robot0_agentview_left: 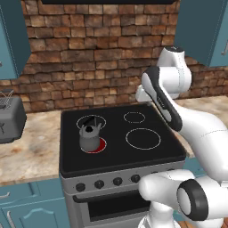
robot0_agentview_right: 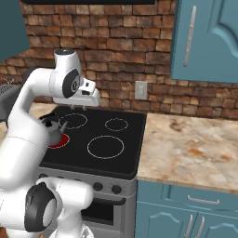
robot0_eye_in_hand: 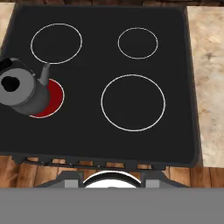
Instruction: Turn off the front left burner of the stove.
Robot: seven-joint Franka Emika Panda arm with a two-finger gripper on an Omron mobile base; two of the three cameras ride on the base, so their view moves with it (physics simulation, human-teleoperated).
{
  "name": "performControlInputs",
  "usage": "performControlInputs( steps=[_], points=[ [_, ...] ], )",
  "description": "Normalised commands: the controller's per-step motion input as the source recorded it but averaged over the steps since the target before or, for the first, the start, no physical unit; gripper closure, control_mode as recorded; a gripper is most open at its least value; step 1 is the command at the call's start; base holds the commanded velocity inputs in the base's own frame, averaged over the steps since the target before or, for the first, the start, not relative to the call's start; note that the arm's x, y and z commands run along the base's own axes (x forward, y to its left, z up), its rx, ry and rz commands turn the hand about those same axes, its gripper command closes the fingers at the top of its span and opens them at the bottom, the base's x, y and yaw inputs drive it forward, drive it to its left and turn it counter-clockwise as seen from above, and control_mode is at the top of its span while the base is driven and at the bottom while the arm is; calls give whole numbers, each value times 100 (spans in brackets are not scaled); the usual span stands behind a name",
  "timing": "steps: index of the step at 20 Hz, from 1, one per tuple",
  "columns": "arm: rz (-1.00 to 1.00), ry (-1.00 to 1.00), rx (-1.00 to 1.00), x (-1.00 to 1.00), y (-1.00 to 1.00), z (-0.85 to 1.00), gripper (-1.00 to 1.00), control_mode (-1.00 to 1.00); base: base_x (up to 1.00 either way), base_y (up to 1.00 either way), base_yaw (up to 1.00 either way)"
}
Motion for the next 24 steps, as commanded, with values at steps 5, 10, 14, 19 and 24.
performControlInputs(
  steps=[5, 10, 14, 19, 24],
  points=[
    [3, -2, -2, -37, 1, -2, -100, -100, 0, 0, 0],
    [15, -5, -5, -86, 11, -14, -100, -100, 0, 0, 0],
    [35, -4, -19, -91, 51, -18, -100, -100, 0, 0, 0],
    [40, 1, -20, -63, 61, -12, -100, -100, 0, 0, 0],
    [47, 19, -22, -30, 64, -1, -100, -100, 0, 0, 0]
  ],
)
